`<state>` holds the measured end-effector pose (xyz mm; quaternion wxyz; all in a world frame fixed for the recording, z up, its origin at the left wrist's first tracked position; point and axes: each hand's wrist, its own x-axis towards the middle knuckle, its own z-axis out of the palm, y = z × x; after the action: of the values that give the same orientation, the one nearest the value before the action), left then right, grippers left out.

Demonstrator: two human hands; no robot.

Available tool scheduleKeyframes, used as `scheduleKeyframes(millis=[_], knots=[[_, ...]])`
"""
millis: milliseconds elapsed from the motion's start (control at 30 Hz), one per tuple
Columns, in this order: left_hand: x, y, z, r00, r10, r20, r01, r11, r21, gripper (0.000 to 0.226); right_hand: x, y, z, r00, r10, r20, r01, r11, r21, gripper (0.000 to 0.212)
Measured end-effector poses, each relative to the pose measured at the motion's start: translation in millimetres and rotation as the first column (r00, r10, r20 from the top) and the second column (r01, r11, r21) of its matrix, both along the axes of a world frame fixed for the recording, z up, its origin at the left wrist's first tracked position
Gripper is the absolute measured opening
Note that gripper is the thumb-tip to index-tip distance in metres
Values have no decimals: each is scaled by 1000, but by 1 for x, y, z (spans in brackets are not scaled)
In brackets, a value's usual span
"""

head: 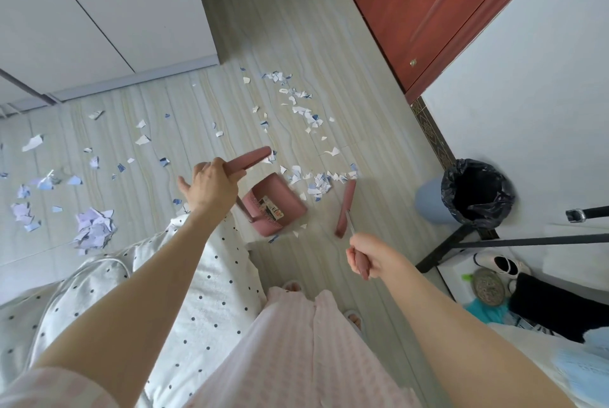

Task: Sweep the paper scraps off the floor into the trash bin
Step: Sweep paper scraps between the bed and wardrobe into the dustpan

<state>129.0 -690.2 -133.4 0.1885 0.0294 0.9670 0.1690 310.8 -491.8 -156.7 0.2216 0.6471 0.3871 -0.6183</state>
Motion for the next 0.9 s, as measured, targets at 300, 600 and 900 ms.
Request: scheduleKeyframes(millis=[300,600,900], knots=[[-16,-31,20,872,484,-69,-469,868,160,46,-25,-65,2,995,-95,28,99,969,-228,21],[-18,-57,18,840,541,45,-525,788,322,38,-45,-79,21,987,-136,-87,101,941,-323,29],[-19,-63,30,523,795,307,-804,341,487,18,-43,-30,51,807,591,14,-591,807,2,33]])
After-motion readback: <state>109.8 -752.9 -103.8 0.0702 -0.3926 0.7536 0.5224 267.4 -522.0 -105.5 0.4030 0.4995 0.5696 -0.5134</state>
